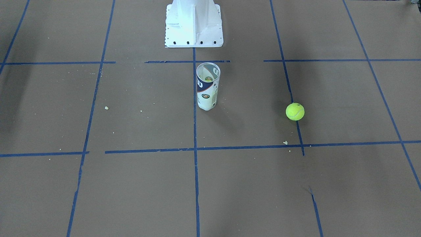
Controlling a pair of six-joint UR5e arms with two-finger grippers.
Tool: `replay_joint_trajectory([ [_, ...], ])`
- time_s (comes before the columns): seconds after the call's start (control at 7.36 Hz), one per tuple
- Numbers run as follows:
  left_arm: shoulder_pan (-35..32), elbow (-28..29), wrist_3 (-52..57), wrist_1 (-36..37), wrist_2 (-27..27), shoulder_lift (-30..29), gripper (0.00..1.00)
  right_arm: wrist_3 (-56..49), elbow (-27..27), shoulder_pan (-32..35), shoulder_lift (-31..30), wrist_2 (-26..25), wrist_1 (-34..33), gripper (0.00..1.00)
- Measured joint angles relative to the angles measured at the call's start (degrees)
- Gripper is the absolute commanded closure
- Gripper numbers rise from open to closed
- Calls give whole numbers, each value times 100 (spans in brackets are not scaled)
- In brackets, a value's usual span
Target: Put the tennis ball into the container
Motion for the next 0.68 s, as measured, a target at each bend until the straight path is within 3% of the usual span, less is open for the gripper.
replay_joint_trajectory([
  [0.41,4,-99,-9,0,-4,-33,0,0,0,0,-1,0,0,0],
  [0.68,20,-92,-33,-37,-14,-351,0,4,0,0,4,0,0,0],
])
